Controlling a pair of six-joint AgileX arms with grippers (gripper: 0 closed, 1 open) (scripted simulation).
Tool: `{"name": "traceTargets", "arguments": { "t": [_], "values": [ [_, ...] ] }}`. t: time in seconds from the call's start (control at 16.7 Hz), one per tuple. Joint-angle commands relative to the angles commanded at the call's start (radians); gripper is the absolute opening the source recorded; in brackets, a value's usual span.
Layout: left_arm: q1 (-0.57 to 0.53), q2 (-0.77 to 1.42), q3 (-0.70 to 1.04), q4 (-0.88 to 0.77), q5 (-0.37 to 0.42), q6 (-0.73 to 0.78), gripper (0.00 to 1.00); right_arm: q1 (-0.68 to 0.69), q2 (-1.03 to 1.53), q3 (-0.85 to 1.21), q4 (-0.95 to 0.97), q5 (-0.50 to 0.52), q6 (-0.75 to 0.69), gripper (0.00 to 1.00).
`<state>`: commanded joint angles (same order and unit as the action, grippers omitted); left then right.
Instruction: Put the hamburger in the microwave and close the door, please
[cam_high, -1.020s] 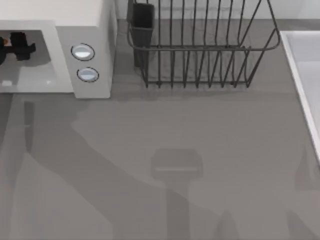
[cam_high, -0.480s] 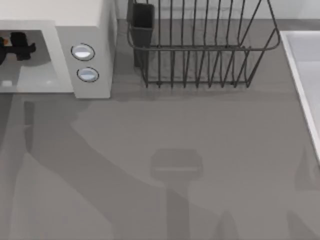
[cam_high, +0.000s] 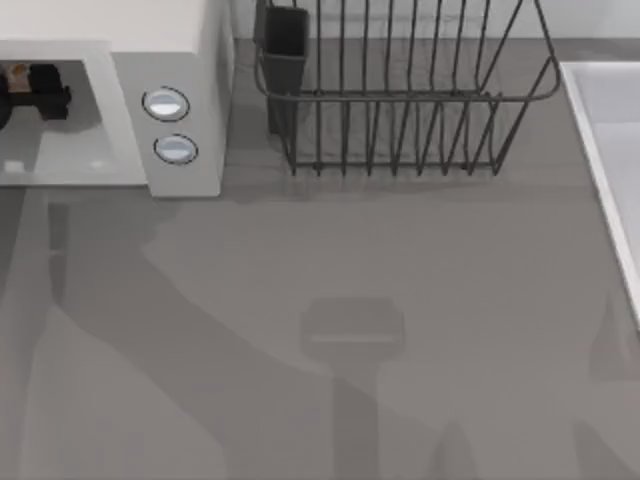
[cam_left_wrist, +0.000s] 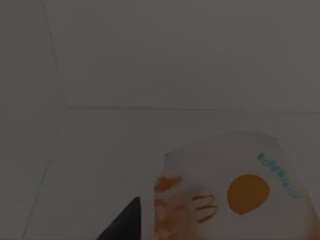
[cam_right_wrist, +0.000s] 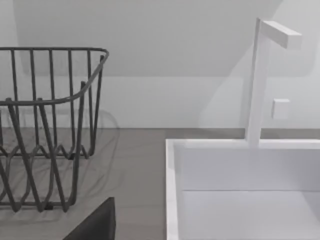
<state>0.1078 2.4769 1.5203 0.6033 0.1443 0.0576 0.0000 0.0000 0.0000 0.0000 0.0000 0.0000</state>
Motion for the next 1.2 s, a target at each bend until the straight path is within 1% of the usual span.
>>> {"name": "traceTargets", "arguments": {
  "t": [0.42,0.48,0.6,0.78,0.96,1.2],
  "values": [
    [0.0,0.0,0.0,0.0,0.0,0.0,1.0,0.0,0.0,0.0,0.0,0.0,0.0,1.0],
    [0.037,-0.153,-0.214,0.06,0.001,0.002,1.0,0.0,0.0,0.0,0.0,0.0,0.0,1.0],
    [0.039,-0.163,-0.226,0.069,0.004,0.003,1.0,0.0,0.0,0.0,0.0,0.0,0.0,1.0],
    [0.055,-0.221,-0.321,0.124,0.021,0.01,1.0,0.0,0.0,0.0,0.0,0.0,0.0,1.0],
    [0.085,-0.312,-0.508,0.209,0.047,0.021,1.0,0.0,0.0,0.0,0.0,0.0,0.0,1.0],
    [0.131,-0.466,-0.832,0.342,0.086,0.038,1.0,0.0,0.0,0.0,0.0,0.0,0.0,1.0]
  ]
}}
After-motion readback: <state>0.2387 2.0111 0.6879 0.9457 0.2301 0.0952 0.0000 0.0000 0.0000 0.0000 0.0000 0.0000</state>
